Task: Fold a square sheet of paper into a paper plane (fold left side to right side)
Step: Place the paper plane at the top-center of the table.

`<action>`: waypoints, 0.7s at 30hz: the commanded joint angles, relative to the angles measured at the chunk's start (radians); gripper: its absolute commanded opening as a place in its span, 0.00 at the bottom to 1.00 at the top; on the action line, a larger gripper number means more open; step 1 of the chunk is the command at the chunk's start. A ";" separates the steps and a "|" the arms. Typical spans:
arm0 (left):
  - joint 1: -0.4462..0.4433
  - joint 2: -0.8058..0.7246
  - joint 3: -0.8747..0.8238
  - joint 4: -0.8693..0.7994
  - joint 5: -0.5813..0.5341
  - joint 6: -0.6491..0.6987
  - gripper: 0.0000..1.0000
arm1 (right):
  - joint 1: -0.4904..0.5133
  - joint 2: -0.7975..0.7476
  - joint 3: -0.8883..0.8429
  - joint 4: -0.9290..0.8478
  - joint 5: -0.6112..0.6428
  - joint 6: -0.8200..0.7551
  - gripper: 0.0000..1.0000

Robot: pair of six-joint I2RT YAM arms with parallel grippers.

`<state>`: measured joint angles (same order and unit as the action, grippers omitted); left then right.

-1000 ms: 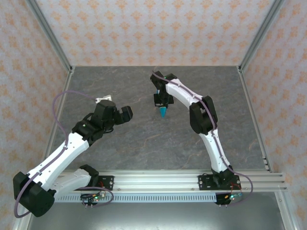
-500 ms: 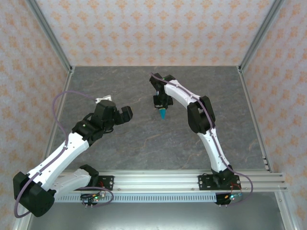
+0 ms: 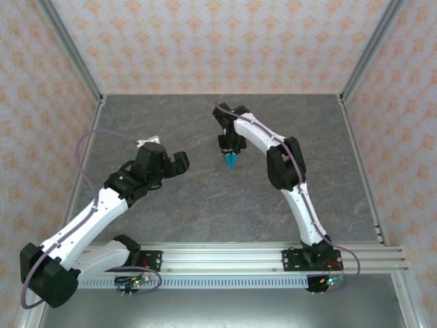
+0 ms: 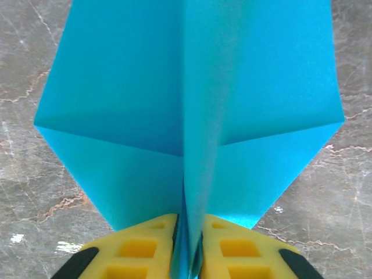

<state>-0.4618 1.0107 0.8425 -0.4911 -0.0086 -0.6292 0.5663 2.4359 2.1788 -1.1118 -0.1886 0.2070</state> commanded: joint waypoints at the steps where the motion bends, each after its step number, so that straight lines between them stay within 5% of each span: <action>1: 0.008 0.004 0.010 -0.024 -0.023 -0.006 1.00 | -0.003 -0.023 0.032 -0.055 0.038 -0.016 0.21; 11: 0.033 0.053 0.045 -0.019 -0.021 -0.007 1.00 | -0.003 -0.159 0.007 -0.112 0.075 -0.040 0.38; 21: 0.107 0.074 0.088 -0.033 -0.027 0.018 1.00 | -0.011 -0.588 -0.336 0.076 0.199 -0.088 0.69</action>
<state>-0.3702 1.0821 0.8936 -0.4923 -0.0086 -0.6277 0.5659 1.9503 1.9167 -1.0977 -0.0799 0.1429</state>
